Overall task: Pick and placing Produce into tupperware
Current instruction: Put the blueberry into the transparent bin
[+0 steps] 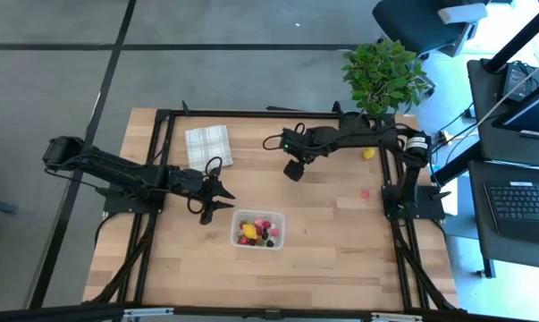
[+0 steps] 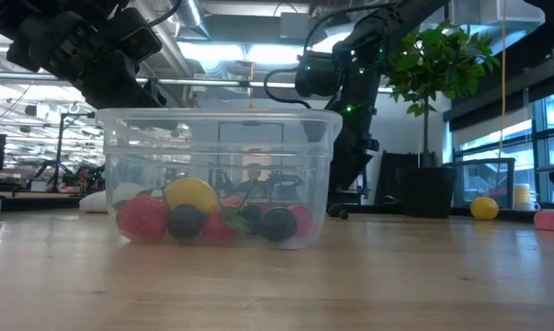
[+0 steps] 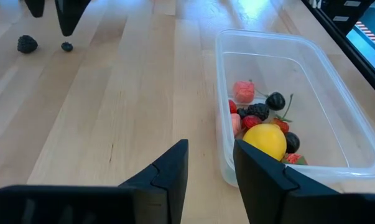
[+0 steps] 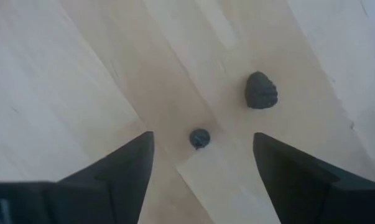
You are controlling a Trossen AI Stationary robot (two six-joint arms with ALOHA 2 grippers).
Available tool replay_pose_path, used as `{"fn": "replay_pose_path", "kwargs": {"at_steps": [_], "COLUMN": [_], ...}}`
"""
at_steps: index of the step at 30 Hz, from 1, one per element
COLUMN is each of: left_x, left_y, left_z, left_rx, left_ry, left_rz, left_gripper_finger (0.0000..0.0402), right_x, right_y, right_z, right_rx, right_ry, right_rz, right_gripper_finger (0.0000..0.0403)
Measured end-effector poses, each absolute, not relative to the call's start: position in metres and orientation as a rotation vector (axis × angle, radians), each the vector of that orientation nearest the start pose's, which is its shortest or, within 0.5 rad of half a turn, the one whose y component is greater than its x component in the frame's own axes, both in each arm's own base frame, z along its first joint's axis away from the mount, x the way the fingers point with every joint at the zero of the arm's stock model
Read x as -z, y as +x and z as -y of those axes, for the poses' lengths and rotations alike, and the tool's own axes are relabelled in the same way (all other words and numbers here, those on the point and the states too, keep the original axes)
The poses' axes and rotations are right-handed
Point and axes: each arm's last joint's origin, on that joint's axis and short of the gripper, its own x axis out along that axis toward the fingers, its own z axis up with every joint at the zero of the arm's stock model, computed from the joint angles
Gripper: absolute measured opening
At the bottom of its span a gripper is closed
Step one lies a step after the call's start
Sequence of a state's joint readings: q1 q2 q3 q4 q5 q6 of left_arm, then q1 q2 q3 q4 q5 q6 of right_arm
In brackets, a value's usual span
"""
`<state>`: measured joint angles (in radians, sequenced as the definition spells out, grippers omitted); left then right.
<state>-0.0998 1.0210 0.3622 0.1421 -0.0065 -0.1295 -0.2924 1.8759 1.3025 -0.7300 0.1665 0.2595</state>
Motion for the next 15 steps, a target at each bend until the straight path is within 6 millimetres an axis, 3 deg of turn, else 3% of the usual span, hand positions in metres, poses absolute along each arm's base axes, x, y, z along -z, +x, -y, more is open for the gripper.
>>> {"fn": "replay_pose_path", "kwargs": {"at_steps": [5, 15], "left_x": [-0.178, -0.178], "left_y": [0.196, 0.196], "left_z": [0.019, 0.019], "left_rx": [0.057, 0.057], "left_ry": [-0.100, -0.101], "left_rz": [-0.521, -0.521], "left_gripper_finger": [0.0121, 0.0121], "right_x": [-0.174, -0.143], "right_y": [0.343, 0.332], "right_z": [0.108, 0.105], "right_rx": [0.577, 0.575], "right_ry": [0.322, 0.320], "right_rz": [-1.261, -1.234], "right_gripper_finger": [0.0260, 0.0238]}}
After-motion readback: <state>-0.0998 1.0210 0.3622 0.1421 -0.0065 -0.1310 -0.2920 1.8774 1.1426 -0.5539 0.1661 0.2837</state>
